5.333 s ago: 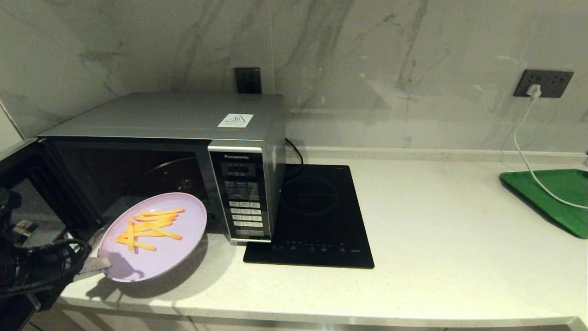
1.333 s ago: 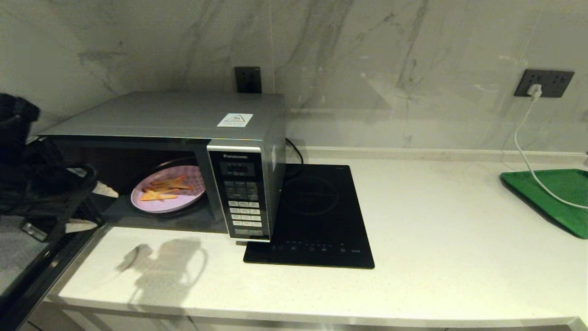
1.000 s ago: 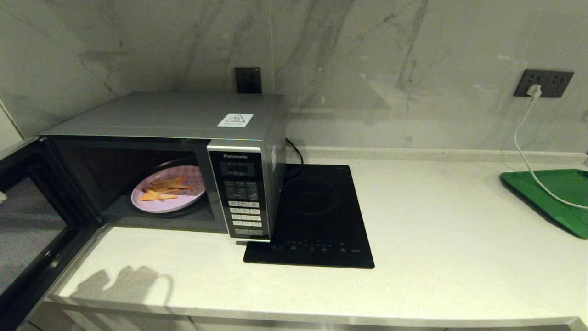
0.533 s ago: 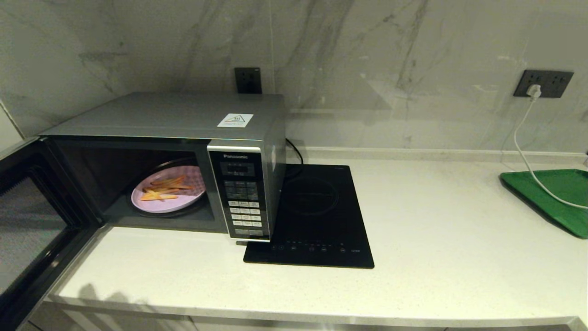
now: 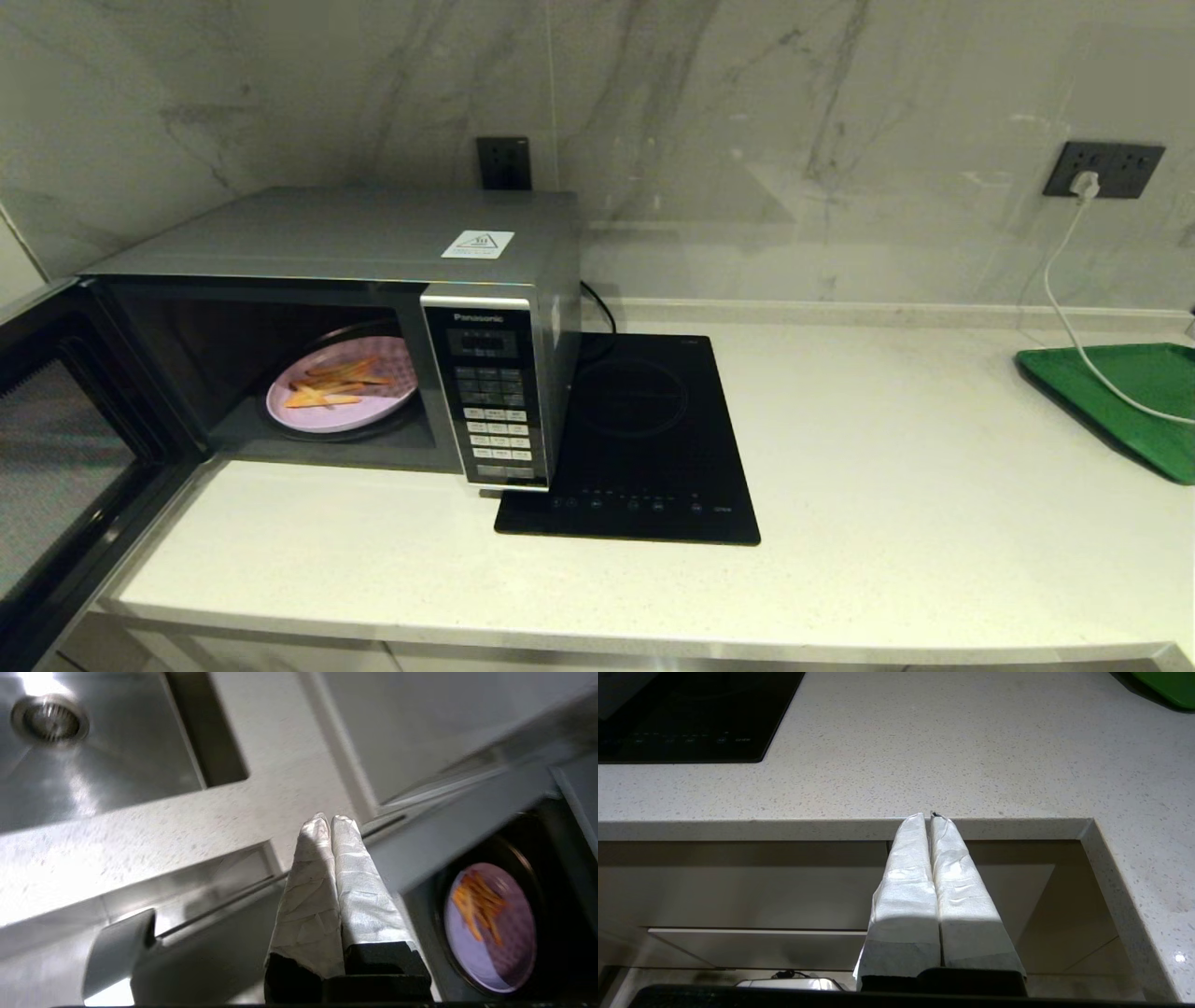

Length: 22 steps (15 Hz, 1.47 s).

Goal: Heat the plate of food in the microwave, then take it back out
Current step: Close the microwave oven

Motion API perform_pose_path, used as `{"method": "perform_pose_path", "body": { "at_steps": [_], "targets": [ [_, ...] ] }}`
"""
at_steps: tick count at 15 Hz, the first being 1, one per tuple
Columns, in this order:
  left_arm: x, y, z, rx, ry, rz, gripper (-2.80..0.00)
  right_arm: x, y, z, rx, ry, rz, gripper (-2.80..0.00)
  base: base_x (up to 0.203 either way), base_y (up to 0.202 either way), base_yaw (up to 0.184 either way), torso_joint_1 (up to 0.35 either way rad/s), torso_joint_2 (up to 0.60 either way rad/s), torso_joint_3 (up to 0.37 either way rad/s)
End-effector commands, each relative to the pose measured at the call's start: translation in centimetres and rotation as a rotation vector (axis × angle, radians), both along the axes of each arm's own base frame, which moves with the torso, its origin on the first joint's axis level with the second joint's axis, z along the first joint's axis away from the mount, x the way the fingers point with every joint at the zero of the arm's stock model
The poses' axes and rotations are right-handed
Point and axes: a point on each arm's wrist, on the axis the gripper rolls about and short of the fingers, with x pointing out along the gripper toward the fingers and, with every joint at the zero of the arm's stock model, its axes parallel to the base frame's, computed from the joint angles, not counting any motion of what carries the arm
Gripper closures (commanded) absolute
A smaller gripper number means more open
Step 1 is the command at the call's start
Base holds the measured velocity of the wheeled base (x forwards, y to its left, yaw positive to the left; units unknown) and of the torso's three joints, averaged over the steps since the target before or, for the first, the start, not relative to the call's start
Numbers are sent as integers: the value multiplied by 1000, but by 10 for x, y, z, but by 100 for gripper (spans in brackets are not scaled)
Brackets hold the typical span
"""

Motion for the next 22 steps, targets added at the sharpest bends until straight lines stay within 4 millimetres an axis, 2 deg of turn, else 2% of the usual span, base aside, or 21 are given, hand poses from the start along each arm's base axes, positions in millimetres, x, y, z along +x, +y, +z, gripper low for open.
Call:
{"method": "perform_pose_path", "body": {
  "at_steps": [1,5,9,11,14,17,20,22],
  "targets": [
    [7,23,-28,-131,61,16,0,0,0,0,0,1,0,0,0,0,0,0,0,0],
    [3,10,-27,-174,48,-42,0,0,0,0,0,1,0,0,0,0,0,0,0,0],
    [6,-3,-36,-208,72,-84,0,0,0,0,0,1,0,0,0,0,0,0,0,0],
    [4,-23,-34,-201,73,-135,0,0,0,0,0,1,0,0,0,0,0,0,0,0],
    [-1,-69,-34,-229,81,-295,0,0,0,0,0,1,0,0,0,0,0,0,0,0],
    [-1,-103,-33,-288,46,-440,0,0,0,0,0,1,0,0,0,0,0,0,0,0],
    [-2,-122,-24,-303,8,-496,0,0,0,0,0,1,0,0,0,0,0,0,0,0],
    [-4,-129,-29,-316,25,-527,0,0,0,0,0,1,0,0,0,0,0,0,0,0]
  ]
}}
